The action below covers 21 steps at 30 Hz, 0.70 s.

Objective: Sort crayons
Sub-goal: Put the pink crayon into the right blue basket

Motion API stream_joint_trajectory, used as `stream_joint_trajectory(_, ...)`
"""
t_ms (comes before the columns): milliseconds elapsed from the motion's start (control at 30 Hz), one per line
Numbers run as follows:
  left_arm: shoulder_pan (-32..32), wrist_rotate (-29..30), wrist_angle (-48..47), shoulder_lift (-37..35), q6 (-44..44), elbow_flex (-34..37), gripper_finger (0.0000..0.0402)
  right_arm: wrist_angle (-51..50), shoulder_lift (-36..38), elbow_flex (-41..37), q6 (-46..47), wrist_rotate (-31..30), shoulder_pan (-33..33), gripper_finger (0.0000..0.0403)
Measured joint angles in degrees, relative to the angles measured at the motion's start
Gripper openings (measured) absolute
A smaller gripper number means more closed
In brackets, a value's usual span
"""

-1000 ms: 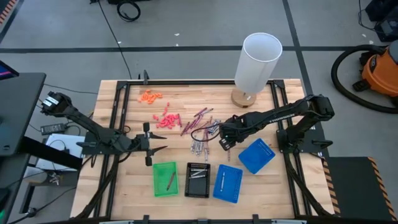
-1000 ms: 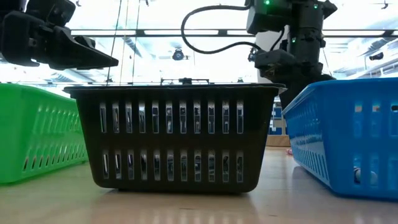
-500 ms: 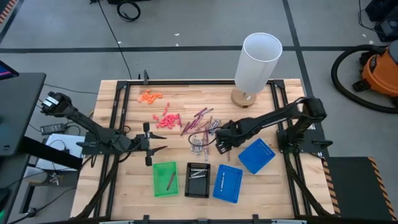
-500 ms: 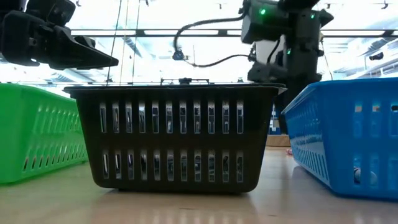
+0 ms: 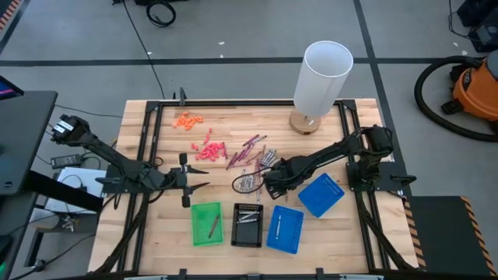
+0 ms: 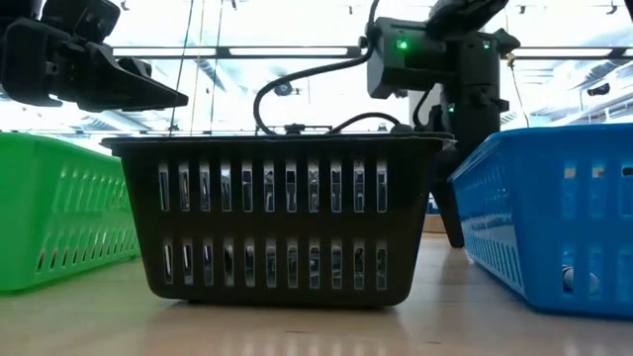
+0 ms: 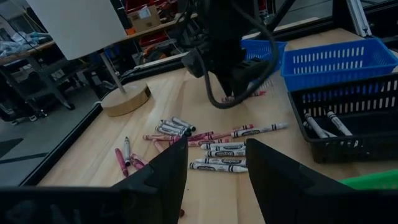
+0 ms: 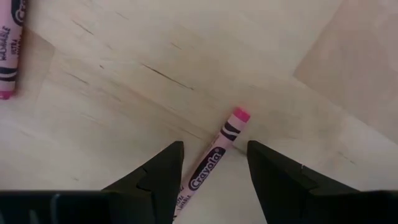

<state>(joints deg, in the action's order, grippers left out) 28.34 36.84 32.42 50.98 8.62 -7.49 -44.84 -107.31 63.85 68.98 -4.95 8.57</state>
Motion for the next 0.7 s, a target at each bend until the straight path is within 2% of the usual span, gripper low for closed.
stream_joint_trajectory(200, 0.0, 0.0, 0.0, 0.0, 0.0, 0.0, 0.0173, -0.4, 0.1, 0.7, -0.2, -4.5, 1.5, 0.0156)
stream_joint_trajectory(700, 0.0, 0.0, -0.5, 0.0, 0.1, 0.0, 0.0173, 2.4, -0.2, 0.6, -4.6, -3.5, 1.5, 0.0036)
